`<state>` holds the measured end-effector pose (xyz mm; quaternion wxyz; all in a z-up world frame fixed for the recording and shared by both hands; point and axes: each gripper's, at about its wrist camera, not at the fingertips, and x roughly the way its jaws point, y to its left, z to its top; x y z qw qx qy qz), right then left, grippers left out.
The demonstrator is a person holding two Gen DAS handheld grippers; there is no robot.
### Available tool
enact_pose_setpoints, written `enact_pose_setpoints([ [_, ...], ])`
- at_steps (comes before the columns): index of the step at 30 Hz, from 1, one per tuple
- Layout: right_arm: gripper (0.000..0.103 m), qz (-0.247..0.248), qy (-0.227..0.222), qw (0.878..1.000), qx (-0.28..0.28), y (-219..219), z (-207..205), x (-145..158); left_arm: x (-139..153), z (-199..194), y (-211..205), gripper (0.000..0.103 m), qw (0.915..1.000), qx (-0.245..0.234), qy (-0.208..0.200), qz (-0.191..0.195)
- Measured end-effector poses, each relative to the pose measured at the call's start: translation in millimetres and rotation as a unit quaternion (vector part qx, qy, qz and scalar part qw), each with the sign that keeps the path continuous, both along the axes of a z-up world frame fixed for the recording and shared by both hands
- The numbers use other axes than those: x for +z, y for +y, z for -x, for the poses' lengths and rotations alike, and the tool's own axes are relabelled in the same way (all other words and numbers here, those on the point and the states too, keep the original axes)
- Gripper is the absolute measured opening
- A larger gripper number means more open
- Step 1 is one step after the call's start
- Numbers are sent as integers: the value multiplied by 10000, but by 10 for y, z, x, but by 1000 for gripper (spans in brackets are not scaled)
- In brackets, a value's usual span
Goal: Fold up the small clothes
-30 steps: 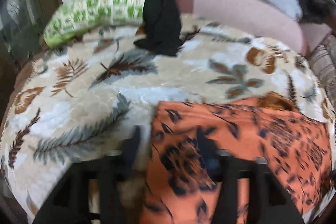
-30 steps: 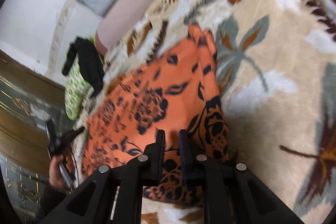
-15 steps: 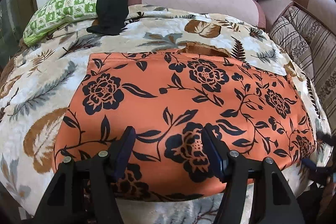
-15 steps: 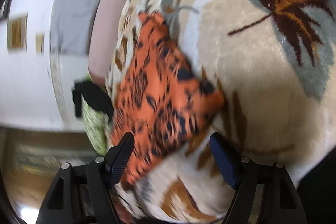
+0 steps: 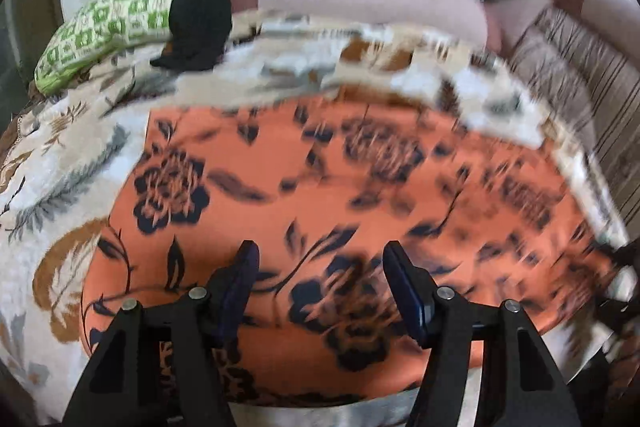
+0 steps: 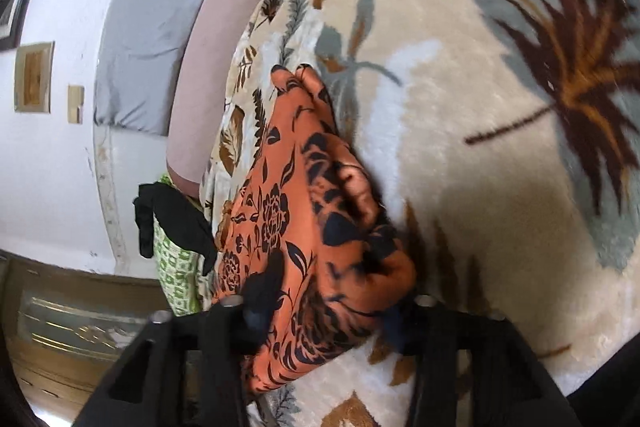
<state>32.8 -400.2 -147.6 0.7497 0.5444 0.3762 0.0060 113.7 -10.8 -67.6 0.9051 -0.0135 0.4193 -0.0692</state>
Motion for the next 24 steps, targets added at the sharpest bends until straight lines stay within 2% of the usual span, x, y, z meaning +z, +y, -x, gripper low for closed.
enact_pose_setpoints([
  [2, 53, 18, 97, 10000, 10, 17, -72, -49, -36, -45, -104, 65, 9998, -160, 33, -129],
  [3, 53, 62, 101, 9999, 37, 34, -117, -64, -125, -84, -156, 65, 9993, -249, 176, -231],
  [4, 53, 127, 88, 9998, 80, 49, -144, -60, -331, -165, -233, 66, 9965, -338, 547, -535],
  [6, 53, 338, 88, 9991, 229, 75, -175, -36, -380, -130, -322, 66, 9948, -434, 314, -861],
  [7, 50, 417, 87, 9987, 284, 85, -193, -13, -323, -105, -348, 61, 9942, -445, 335, -920],
  [8, 36, 562, 104, 9977, 362, 105, -214, 37, -235, -87, -329, 57, 9957, -413, 343, -753],
  [9, 34, 702, 106, 9966, 422, 123, -222, 74, -151, -71, -284, 55, 9973, -368, 266, -577],
  [10, 34, 806, 96, 9956, 464, 144, -232, 108, -63, -41, -246, 55, 9981, -279, 95, -532],
  [12, 37, 957, 74, 9942, 494, 179, -257, 153, -8, -5, -156, 55, 9974, -11, -190, -700],
  [13, 37, 1000, 115, 9939, 459, 192, -280, 150, -78, -28, -128, 55, 9971, 56, -74, -758],
  [14, 37, 981, 150, 9940, 451, 196, -302, 128, -265, -113, -116, 55, 9956, -8, 387, -850],
  [15, 37, 999, 201, 9936, 479, 204, -344, 82, -403, -161, -107, 57, 9943, -101, 594, -885],
  [16, 37, 1054, 229, 9928, 523, 215, -382, 53, -408, -123, -134, 58, 9940, -199, 283, -1035],
  [17, 32, 1028, 237, 9927, 587, 222, -410, 21, -399, -121, -173, 57, 9922, -270, 288, -1185],
  [18, 13, 936, 264, 9930, 674, 236, -448, 11, -373, -122, -185, 55, 9918, -290, 315, -1208],
  [19, 12, 1037, 259, 9918, 702, 259, -459, 61, -345, -146, -154, 54, 9931, -269, 416, -1065],
  [21, 11, 1434, 132, 9866, 768, 369, -499, 292, -244, -170, 36, 50, 9972, -197, 588, -426],
  [23, 11, 2003, -150, 9752, 933, 589, -550, 674, -105, -141, 290, 48, 9983, 57, 554, 168],
  [24, 10, 2406, -377, 9637, 1099, 810, -590, 944, -20, -94, 445, 48, 9979, 218, 464, 407],
])
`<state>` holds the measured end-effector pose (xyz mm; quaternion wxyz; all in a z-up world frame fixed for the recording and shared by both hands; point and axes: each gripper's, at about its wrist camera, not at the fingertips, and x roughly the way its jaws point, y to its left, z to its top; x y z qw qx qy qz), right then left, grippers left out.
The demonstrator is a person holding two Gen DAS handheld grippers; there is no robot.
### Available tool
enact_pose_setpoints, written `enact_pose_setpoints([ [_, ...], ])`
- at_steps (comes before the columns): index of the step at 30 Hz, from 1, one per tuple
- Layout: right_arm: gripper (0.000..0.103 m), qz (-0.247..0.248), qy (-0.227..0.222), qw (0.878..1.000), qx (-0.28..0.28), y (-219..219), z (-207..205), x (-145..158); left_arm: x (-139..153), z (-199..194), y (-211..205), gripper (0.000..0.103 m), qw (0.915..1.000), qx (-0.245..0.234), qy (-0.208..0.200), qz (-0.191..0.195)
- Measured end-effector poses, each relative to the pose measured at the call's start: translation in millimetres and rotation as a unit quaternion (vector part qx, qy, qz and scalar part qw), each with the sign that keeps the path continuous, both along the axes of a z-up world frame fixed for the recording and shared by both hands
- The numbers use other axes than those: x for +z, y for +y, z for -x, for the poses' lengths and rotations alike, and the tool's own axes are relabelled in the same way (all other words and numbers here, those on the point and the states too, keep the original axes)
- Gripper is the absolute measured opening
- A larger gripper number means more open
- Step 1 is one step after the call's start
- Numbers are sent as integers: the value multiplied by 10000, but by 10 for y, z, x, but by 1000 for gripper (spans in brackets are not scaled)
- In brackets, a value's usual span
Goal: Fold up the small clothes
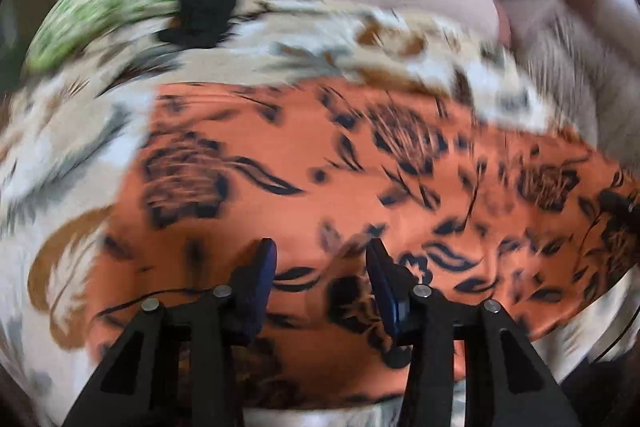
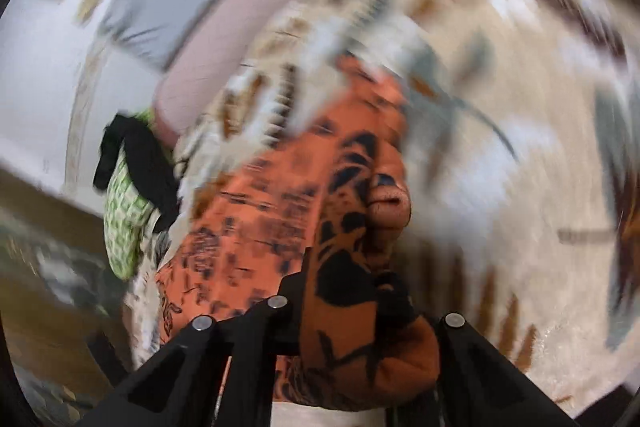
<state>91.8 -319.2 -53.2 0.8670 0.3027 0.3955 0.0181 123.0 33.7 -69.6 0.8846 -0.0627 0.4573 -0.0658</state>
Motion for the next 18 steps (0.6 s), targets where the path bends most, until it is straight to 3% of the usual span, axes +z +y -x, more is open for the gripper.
enact_pose_setpoints([
  [4, 11, 1121, -630, 9885, 793, 995, -80, 640, 323, 320, 742, 48, 9931, 858, -520, 601],
  [7, 11, 1700, -853, 9698, 1525, 1893, -116, 770, 345, 546, 1346, 48, 9817, 1571, -637, 872],
  [10, 11, 1867, -543, 9573, 2138, 2637, -263, 449, 211, 620, 1643, 48, 9751, 1972, -551, 855],
  [14, 12, 1711, 677, 9429, 2776, 3202, -539, -449, -66, 575, 1913, 48, 9670, 2312, -64, 1065],
  [16, 12, 1634, 675, 9477, 2658, 3204, -543, -456, -68, 605, 1998, 48, 9644, 2369, -83, 1171],
  [18, 11, 1700, 535, 9457, 2717, 3214, -540, -257, -58, 621, 2035, 48, 9620, 2442, -155, 1209],
])
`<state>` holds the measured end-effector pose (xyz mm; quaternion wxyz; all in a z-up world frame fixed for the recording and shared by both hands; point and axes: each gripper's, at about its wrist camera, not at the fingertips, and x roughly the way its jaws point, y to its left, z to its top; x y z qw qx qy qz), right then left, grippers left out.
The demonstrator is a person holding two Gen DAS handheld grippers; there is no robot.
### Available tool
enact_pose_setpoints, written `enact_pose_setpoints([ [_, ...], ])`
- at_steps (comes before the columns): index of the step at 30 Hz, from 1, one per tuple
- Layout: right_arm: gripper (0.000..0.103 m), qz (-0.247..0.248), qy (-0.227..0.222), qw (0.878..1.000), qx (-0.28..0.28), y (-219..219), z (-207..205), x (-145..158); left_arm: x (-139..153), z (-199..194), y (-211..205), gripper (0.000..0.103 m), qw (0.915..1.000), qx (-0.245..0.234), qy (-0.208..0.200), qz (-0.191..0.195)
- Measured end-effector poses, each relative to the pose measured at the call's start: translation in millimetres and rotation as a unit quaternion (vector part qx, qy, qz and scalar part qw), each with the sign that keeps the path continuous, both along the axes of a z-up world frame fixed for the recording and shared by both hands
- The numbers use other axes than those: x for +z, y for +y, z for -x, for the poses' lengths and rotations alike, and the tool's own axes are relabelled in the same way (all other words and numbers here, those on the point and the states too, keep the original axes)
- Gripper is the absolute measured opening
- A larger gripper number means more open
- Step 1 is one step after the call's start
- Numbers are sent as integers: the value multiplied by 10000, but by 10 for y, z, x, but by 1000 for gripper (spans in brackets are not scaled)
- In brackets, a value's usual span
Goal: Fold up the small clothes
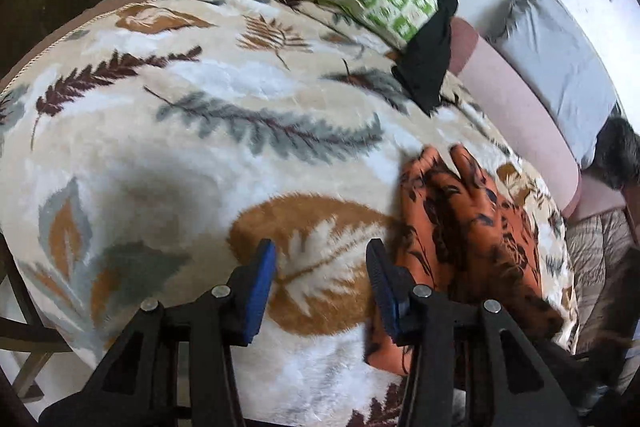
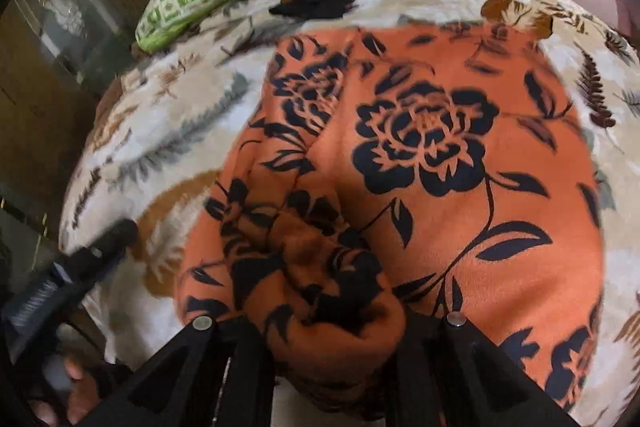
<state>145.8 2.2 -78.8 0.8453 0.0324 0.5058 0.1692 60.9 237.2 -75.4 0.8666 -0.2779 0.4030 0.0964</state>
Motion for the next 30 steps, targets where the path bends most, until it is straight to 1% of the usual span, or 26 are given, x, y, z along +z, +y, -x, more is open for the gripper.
enact_pose_setpoints([
  [3, 11, 35, -289, 9996, 49, 62, 27, 293, -4, -41, 42, 48, 9998, -53, -25, 188],
  [5, 11, 101, -467, 9988, 49, 129, 55, 432, -2, -24, 52, 48, 9997, -113, -29, 205],
  [6, 12, 156, -449, 9988, 103, 186, 90, 420, 5, -14, 47, 48, 9997, -128, -47, 210],
  [7, 15, 211, -376, 9989, 192, 243, 117, 373, 7, -14, 51, 48, 9996, -140, -66, 224],
  [8, 17, 332, -237, 9986, 348, 354, 126, 231, 4, -14, 54, 48, 9996, -146, -68, 224],
  [10, 40, 401, 139, 9961, 776, 508, 114, -82, -14, -10, 65, 48, 9998, -130, -27, 166],
  [11, 65, 303, 225, 9950, 926, 508, 154, -188, -26, -7, 75, 48, 9998, -128, 1, 161],
  [12, 69, 85, 5, 9954, 952, 478, 178, -170, -37, -2, 87, 48, 9997, -137, 9, 185],
  [13, 69, -250, -33, 9954, 920, 382, 216, -106, -41, 8, 95, 48, 9997, -140, 1, 216],
  [15, 70, -903, 187, 9924, 813, 155, 237, 8, -16, 27, 72, 48, 9995, -209, -88, 231],
  [17, 70, -1164, 13, 9902, 768, -33, 299, 139, 34, 45, -9, 48, 9985, -440, -217, 237],
  [18, 70, -1295, -82, 9895, 631, -198, 338, 203, 66, 55, -81, 48, 9973, -631, -277, 247],
  [21, 70, -1577, -132, 9872, 209, -567, 409, 248, 143, 94, -319, 48, 9919, -1180, -349, 317],
  [23, 70, -1654, -154, 9861, 52, -764, 467, 244, 232, 159, -516, 48, 9873, -1527, -416, 149],
  [24, 70, -1776, -132, 9840, -28, -890, 524, 243, 267, 190, -588, 50, 9857, -1616, -465, 64],
  [25, 70, -1878, -99, 9821, -55, -961, 543, 228, 291, 211, -663, 55, 9844, -1687, -506, -27],
  [26, 70, -1952, -81, 9807, -93, -1010, 556, 211, 294, 209, -731, 56, 9834, -1745, -487, -128],
  [28, 70, -2153, -102, 9762, -231, -1148, 607, 190, 230, 146, -811, 56, 9836, -1773, -264, -211],
  [30, 70, -2255, -116, 9737, -315, -1260, 632, 173, 81, 30, -846, 55, 9842, -1765, 54, -134],
])
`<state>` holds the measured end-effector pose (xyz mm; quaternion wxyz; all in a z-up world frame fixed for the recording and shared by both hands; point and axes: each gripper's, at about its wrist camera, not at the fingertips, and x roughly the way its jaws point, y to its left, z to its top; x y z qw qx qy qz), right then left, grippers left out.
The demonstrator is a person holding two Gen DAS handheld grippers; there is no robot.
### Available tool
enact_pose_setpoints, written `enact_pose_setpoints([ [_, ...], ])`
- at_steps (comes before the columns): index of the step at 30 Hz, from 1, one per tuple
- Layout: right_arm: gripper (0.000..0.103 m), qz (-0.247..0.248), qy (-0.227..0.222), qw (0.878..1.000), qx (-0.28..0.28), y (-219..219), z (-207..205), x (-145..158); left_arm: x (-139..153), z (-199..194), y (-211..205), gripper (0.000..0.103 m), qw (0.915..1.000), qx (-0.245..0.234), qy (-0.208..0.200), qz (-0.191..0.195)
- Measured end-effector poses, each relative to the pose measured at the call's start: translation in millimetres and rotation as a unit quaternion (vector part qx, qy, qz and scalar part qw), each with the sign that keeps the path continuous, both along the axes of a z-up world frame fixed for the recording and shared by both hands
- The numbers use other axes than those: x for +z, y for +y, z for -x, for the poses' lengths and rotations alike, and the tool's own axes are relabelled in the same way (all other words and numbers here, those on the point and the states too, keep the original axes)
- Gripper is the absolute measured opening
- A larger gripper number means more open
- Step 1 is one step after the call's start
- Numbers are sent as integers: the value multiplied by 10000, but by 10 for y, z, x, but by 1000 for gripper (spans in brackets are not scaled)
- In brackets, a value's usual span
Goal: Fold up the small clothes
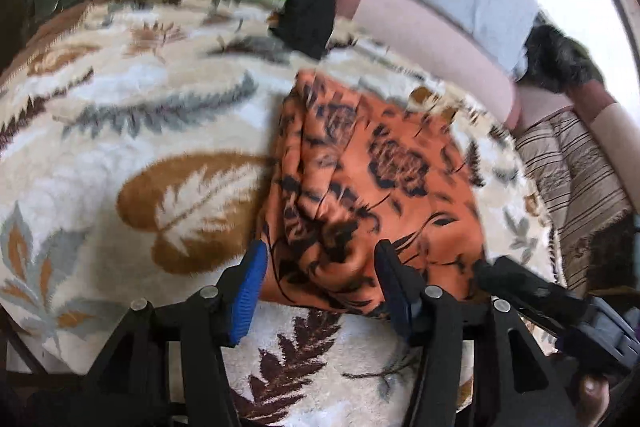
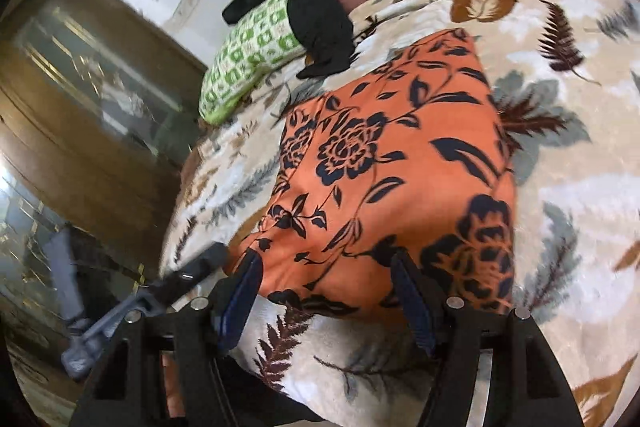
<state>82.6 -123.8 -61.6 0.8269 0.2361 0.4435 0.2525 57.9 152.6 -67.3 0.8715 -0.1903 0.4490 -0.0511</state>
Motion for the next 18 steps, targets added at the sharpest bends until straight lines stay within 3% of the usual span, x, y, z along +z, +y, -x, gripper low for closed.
enact_pose_setpoints([
  [2, 70, -59, 51, 10000, 36, -39, -8, -42, -163, -122, 12, 20, 9991, -70, 343, 244],
  [3, 70, -90, 85, 9999, 41, -68, -24, -76, -222, -189, 38, 15, 9979, -91, 519, 383],
  [5, 70, -137, 112, 9998, 47, -105, -43, -111, -159, -214, 101, 13, 9982, 23, 445, 413],
  [8, 70, -248, 110, 9995, 156, -157, -76, -127, 106, -149, 92, 13, 9999, 57, -88, 54],
  [9, 70, -262, 92, 9994, 194, -160, -85, -139, 69, -155, 63, 13, 10000, 26, -51, -46],
  [12, 70, -306, 225, 9989, 258, -168, -155, -218, -423, -274, 83, 14, 9962, 43, 861, 76],
  [14, 70, -382, 290, 9983, 333, -176, -188, -224, -338, -262, 126, 15, 9969, 146, 761, 166],
  [18, 70, -394, 171, 9981, 452, -186, -270, -140, -131, -288, 124, 20, 9976, 183, 660, -108],
])
